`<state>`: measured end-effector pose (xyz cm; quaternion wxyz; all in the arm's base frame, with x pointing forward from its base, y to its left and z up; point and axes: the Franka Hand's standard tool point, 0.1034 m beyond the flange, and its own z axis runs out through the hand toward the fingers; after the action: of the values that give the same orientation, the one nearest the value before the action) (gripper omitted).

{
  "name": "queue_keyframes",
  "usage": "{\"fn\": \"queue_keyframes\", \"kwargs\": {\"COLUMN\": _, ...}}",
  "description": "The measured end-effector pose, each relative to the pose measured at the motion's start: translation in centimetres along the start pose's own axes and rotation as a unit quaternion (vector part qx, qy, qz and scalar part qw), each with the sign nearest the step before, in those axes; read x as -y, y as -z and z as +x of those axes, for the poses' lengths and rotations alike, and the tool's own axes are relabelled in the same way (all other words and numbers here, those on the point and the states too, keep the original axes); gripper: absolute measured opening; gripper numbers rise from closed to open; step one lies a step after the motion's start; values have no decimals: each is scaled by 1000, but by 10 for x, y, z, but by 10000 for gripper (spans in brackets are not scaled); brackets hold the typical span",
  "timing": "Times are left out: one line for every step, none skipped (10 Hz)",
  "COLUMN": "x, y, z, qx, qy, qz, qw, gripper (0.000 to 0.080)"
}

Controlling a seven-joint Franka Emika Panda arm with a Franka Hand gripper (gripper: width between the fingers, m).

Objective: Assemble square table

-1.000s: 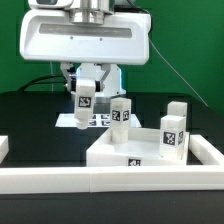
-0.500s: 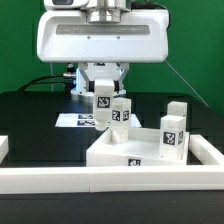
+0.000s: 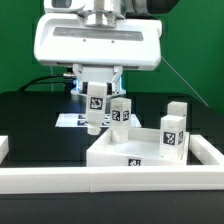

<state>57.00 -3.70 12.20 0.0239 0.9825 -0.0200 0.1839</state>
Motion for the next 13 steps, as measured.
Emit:
{"fn": "queue_keyframes", "kwargs": {"x": 7, "y": 0, "z": 0, "qx": 0, "qy": -2, "qz": 2, "qw": 1000, "gripper": 290}}
{"fn": "queue_keyframes", "kwargs": {"x": 9, "y": 0, "z": 0, "qx": 0, "qy": 0, "qz": 3, "qw": 1000, "gripper": 290}}
{"fn": "queue_keyframes", "kwargs": {"x": 10, "y": 0, "z": 0, "qx": 0, "qy": -1, "qz": 4, "qw": 1000, "gripper": 290}}
{"fn": "queue_keyframes", "kwargs": {"x": 10, "y": 0, "z": 0, "qx": 0, "qy": -1, "qz": 4, "qw": 1000, "gripper": 290}}
{"fn": "queue_keyframes", "kwargs": {"x": 9, "y": -1, "z": 0, "qx": 0, "qy": -1, "qz": 3, "qw": 1000, "gripper": 290}}
{"fn": "queue_keyframes", "kwargs": {"x": 9, "y": -1, "z": 0, "qx": 1, "qy": -1, "qz": 3, "qw": 1000, "gripper": 290}}
{"fn": "queue_keyframes", "kwargs": {"x": 9, "y": -1, "z": 0, "qx": 1, "qy": -1, "qz": 3, "qw": 1000, "gripper": 290}}
{"fn": "queue_keyframes", "kwargs": {"x": 8, "y": -2, "z": -1, "qx": 2, "qy": -2, "qz": 3, "qw": 1000, "gripper": 290}}
{"fn": "queue_keyframes", "kwargs": {"x": -2, "y": -4, "z": -4, "qx": 9, "qy": -19, "qz": 6, "qw": 1000, "gripper": 290}}
{"fn": "queue_keyframes", "kwargs": {"x": 0, "y": -5, "z": -5, "qx": 10, "qy": -31, "qz": 11, "qw": 999, "gripper": 290}}
{"fn": "queue_keyframes", "kwargs": {"x": 10, "y": -7, "z": -5, "qx": 10, "qy": -31, "qz": 18, "qw": 999, "gripper": 290}}
{"fn": "queue_keyframes", "kwargs": {"x": 15, "y": -8, "z": -3, "qx": 10, "qy": -28, "qz": 21, "qw": 999, "gripper": 290}}
{"fn": "queue_keyframes", "kwargs": {"x": 15, "y": -9, "z": -3, "qx": 10, "qy": -28, "qz": 21, "qw": 999, "gripper": 290}}
